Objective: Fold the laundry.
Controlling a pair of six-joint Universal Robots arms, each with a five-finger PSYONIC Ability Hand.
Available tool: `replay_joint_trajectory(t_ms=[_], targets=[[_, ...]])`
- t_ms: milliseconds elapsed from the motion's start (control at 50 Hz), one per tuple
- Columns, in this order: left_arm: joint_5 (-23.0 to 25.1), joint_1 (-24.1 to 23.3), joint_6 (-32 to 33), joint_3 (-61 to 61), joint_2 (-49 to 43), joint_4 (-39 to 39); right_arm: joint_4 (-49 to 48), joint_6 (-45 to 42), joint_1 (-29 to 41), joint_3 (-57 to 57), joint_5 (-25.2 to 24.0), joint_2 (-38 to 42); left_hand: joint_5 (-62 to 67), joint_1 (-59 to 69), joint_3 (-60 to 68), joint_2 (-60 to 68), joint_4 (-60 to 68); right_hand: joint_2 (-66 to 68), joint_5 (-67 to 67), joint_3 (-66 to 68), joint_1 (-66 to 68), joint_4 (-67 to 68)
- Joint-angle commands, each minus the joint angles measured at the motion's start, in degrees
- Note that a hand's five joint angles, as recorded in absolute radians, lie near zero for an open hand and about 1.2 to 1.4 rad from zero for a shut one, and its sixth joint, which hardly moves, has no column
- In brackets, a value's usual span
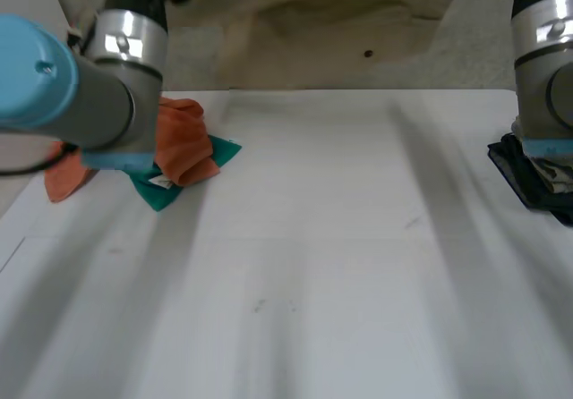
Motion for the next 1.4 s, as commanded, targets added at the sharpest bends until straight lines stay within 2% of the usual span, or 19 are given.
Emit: replay_joint_trajectory(t_ms=[20, 100, 180, 300, 440, 540, 640, 680, 740, 780, 880, 920, 1000, 1020, 1100, 1200, 1260, 1380, 1400], targets=[[-0.5, -1.2, -0.5, -10.3, 0.1, -6.3, 11.4, 0.0, -0.1, 4.8, -2.5, 3.7, 13.6, 12.5, 11.4, 11.2, 11.1, 12.3, 11.9, 11.6, 16.2, 11.3], [-1.1, -1.5, -0.6, -15.9, -0.8, -9.2, 16.5, -0.8, -0.1, 7.9, -5.3, 8.3, 13.6, 12.5, 11.4, 11.2, 11.1, 12.3, 11.9, 11.6, 16.2, 11.3], [-2.8, -2.4, -0.4, -20.0, -3.5, -12.8, 21.7, -2.4, -0.1, 9.6, -5.6, 12.2, 13.6, 12.5, 11.4, 11.2, 11.1, 12.3, 11.9, 11.6, 16.2, 11.3], [-6.0, -3.6, -0.7, -23.7, -5.5, -24.1, 30.3, -8.4, -0.8, 13.4, -5.6, 11.8, 13.6, 12.5, 11.4, 11.2, 11.1, 12.3, 11.9, 11.6, 16.2, 11.3], [-6.3, -5.5, -1.2, -27.1, 3.0, -39.9, 42.7, -15.1, -0.8, 19.4, -6.2, 4.9, 13.6, 12.5, 11.4, 11.2, 11.1, 12.3, 11.9, 11.6, 16.2, 11.3], [-6.3, -7.8, -1.3, -30.2, 9.5, -47.4, 51.9, -19.9, -1.3, 24.5, -7.2, -2.3, 13.6, 12.5, 11.4, 11.2, 11.1, 12.3, 11.9, 11.6, 16.2, 11.3], [-6.2, -11.2, -0.1, -33.6, 15.0, -56.5, 64.6, -30.9, -5.1, 32.1, -7.9, -11.9, 13.6, 12.5, 11.4, 11.2, 11.1, 12.3, 11.9, 11.6, 16.2, 11.3], [-6.0, -13.7, 1.0, -34.5, 17.4, -63.5, 68.9, -35.2, -6.5, 34.8, -8.1, -15.2, 13.6, 12.5, 11.4, 11.2, 11.1, 12.3, 11.9, 11.6, 16.2, 11.3], [-6.0, -16.5, 4.5, -35.2, 18.9, -72.0, 76.1, -43.5, -9.2, 39.2, -8.5, -20.9, 13.6, 12.5, 11.4, 11.2, 11.1, 12.3, 11.9, 11.6, 16.2, 11.3], [-6.1, -17.4, 6.1, -35.1, 19.0, -74.1, 78.2, -46.6, -10.5, 40.7, -9.2, -22.5, 13.6, 12.5, 11.4, 11.2, 11.1, 12.3, 11.9, 11.6, 16.2, 11.3], [-6.2, -16.8, 7.7, -31.6, 17.7, -68.7, 76.8, -45.3, -11.7, 40.0, -14.2, -23.5, 13.6, 12.5, 11.4, 11.2, 11.1, 12.3, 11.9, 11.6, 16.2, 11.3], [-6.2, -15.7, 7.7, -27.8, 15.0, -62.2, 74.5, -41.9, -11.8, 38.1, -15.5, -23.3, 13.6, 12.5, 11.4, 11.2, 11.1, 12.3, 11.9, 11.6, 16.2, 11.3], [-6.1, -11.5, 7.9, -20.8, 9.0, -49.1, 62.2, -29.5, -11.5, 33.3, -16.3, -16.4, 13.6, 12.5, 11.4, 11.2, 11.1, 12.3, 11.9, 11.6, 16.2, 11.3], [-6.0, -10.4, 7.9, -19.4, 7.3, -46.3, 56.2, -25.5, -11.3, 31.6, -15.8, -13.3, 13.6, 12.5, 11.4, 11.2, 11.1, 12.3, 11.9, 11.6, 16.2, 11.3], [-5.7, -7.1, 8.3, -12.7, -0.4, -33.1, 43.2, -18.8, -10.3, 28.9, -12.2, -9.5, 13.6, 12.5, 11.4, 11.2, 11.1, 12.3, 11.9, 11.6, 16.2, 11.3], [-5.7, -5.5, 8.5, -2.0, -13.2, -21.9, 31.6, -18.4, -6.0, 25.5, -5.6, -3.1, 13.6, 12.5, 11.4, 11.2, 11.1, 12.3, 11.9, 11.6, 16.2, 11.3], [-5.8, -4.3, 9.0, 2.1, -17.8, -20.5, 26.3, -18.2, -3.7, 21.4, -1.8, 2.4, 13.6, 12.5, 11.4, 11.2, 11.1, 12.3, 11.9, 11.6, 16.2, 11.3], [-3.7, -3.1, 10.4, 9.7, -26.5, -19.9, 22.9, -17.7, -2.2, 16.2, -1.0, 10.4, 13.6, 12.5, 11.4, 11.2, 11.1, 12.3, 11.9, 11.6, 16.2, 11.3], [-3.3, -3.2, 10.3, 9.9, -26.9, -19.9, 22.4, -18.1, -1.9, 14.3, -1.2, 12.6, 4.9, 3.8, 2.8, 2.5, 2.5, 8.9, 8.4, 8.2, 12.7, 7.9]])
